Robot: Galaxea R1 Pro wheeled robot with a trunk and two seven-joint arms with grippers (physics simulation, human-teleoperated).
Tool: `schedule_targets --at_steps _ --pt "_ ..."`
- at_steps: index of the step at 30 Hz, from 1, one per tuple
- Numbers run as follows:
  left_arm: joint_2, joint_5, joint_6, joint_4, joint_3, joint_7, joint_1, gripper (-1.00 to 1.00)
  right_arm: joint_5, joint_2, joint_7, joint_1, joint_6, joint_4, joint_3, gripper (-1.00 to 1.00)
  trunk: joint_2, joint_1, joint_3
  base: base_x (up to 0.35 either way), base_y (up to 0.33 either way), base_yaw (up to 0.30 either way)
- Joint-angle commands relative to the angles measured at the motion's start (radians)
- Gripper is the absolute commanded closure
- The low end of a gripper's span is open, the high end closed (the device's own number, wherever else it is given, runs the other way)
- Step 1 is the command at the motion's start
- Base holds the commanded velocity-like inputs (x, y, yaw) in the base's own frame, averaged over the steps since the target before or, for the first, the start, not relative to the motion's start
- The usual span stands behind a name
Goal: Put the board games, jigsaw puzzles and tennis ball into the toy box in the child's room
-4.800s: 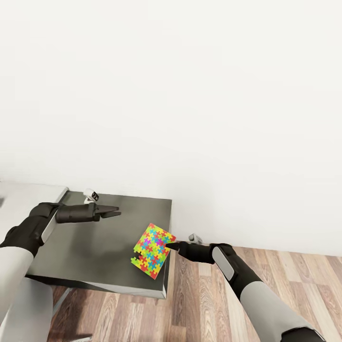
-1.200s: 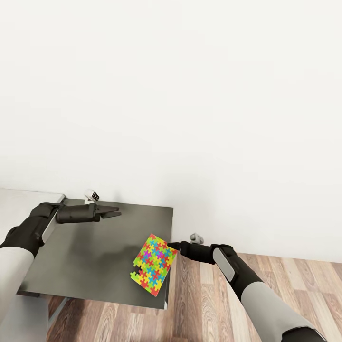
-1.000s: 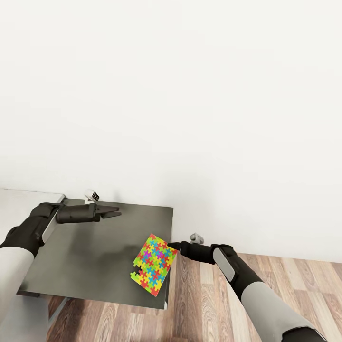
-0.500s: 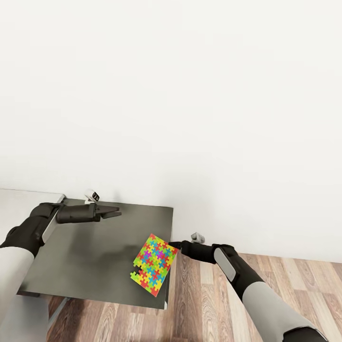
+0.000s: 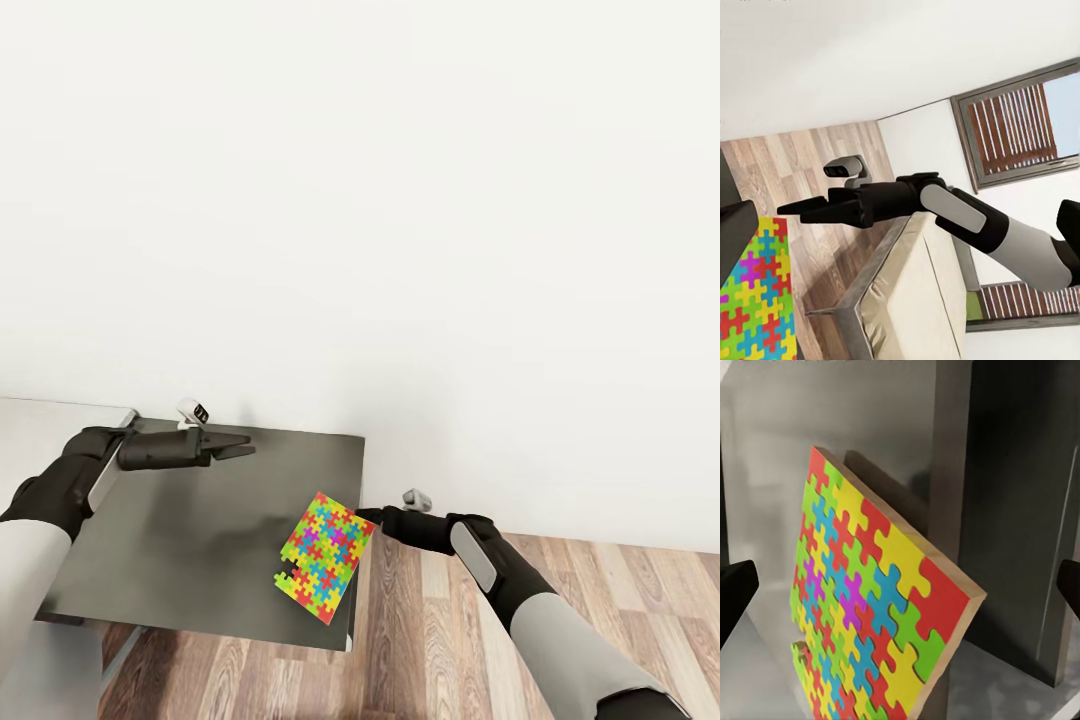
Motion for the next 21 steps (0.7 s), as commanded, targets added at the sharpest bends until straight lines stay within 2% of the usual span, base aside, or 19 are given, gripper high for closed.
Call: schedule_targets --at_steps 1,19,21 --pt "0.001 0.003 0.011 0.0 -0.004 -0.003 -0.001 -1.0 -0.004 0.0 -0.001 -0.001 0.005 0.0 0.001 -1.0 -0.002 0.001 -0.002 0.0 0.0 0.0" --pt "0.001 0.004 0.009 0.0 -0.002 -0.003 -0.001 -1.0 -0.005 0.002 0.001 -0.001 0.006 0.001 0.0 -1.0 -0.002 0.001 -0.002 0.0 0.0 0.0" --pt "0.001 0.004 0.009 0.0 -0.002 -0.003 -0.001 -1.0 -0.005 0.003 0.001 -0.001 0.006 0.001 0.0 -1.0 -0.016 0.008 -0.008 0.0 0.0 0.0"
